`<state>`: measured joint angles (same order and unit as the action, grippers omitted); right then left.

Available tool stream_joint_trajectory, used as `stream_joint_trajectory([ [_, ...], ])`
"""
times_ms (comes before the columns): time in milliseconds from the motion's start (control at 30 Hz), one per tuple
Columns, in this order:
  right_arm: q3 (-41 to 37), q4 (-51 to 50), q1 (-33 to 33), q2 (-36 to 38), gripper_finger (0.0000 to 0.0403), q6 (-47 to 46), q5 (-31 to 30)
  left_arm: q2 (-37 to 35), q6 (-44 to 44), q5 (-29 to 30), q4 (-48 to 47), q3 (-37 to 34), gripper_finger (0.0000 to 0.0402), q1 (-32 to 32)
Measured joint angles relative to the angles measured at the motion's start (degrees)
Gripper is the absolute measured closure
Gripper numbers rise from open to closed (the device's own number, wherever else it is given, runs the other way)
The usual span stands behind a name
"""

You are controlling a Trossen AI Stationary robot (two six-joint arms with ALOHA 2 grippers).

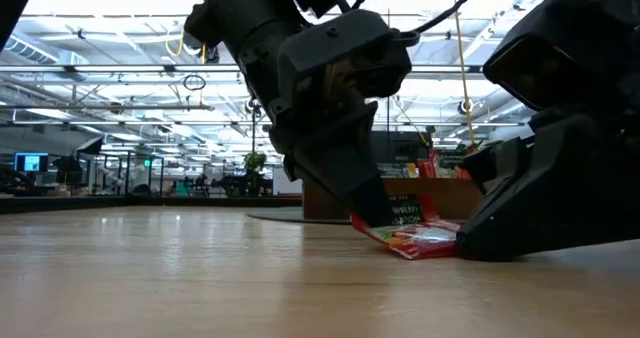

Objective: Pick & Place Tea
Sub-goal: Put the red tea bag into the right section of the wooden organizer

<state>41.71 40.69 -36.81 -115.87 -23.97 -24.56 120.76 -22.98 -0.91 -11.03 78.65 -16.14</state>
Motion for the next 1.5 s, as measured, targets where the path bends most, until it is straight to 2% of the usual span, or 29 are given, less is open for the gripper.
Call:
stream_joint_trajectory([
  [133,-0.04,-0.39,-0.82,1.52,0.0403,2.82,-0.81,-1.89,1.58,0.72,-2.08,0.13,0.0396,0.00],
  [333,-0.28,-1.20,-3.68,6.89,0.0403,7.62,-2.57,-8.90,5.95,5.61,-8.58,0.14,0.0398,-2.01],
  [600,-0.13,-1.10,-8.00,15.14,0.0403,13.92,-17.83,-17.24,15.21,17.11,-10.58,0.20,0.0399,-8.78],
  [667,-0.29,-1.66,-7.90,17.69,0.0398,14.77,-19.09,-17.45,16.22,19.10,-9.68,0.20,0.0398,-10.15],
  [800,-0.33,-2.34,-6.46,22.11,0.0367,17.24,-18.66,-16.95,16.20,20.16,-9.36,0.20,0.0399,-11.74],
  [900,-0.26,-1.94,-5.00,24.44,0.0331,18.19,-18.58,-15.94,15.08,23.37,-8.81,0.20,0.0399,-12.16],
  [1067,-0.28,-2.60,-0.70,24.53,0.0264,14.18,-9.04,-14.17,15.23,23.98,-5.93,0.20,0.0399,-11.61],
  [1233,-0.31,-3.39,3.00,21.75,0.0213,10.34,-6.82,-12.51,15.29,23.98,-4.27,0.17,0.0399,-10.32],
  [1367,-0.28,-2.61,4.22,19.95,0.0197,9.63,-4.78,-12.10,14.80,23.24,-4.50,0.17,0.0399,-9.66],
  [1500,-0.30,-1.13,4.60,19.37,0.0210,10.12,-3.87,-11.81,14.45,22.98,-4.30,0.17,0.0399,-9.46],
])
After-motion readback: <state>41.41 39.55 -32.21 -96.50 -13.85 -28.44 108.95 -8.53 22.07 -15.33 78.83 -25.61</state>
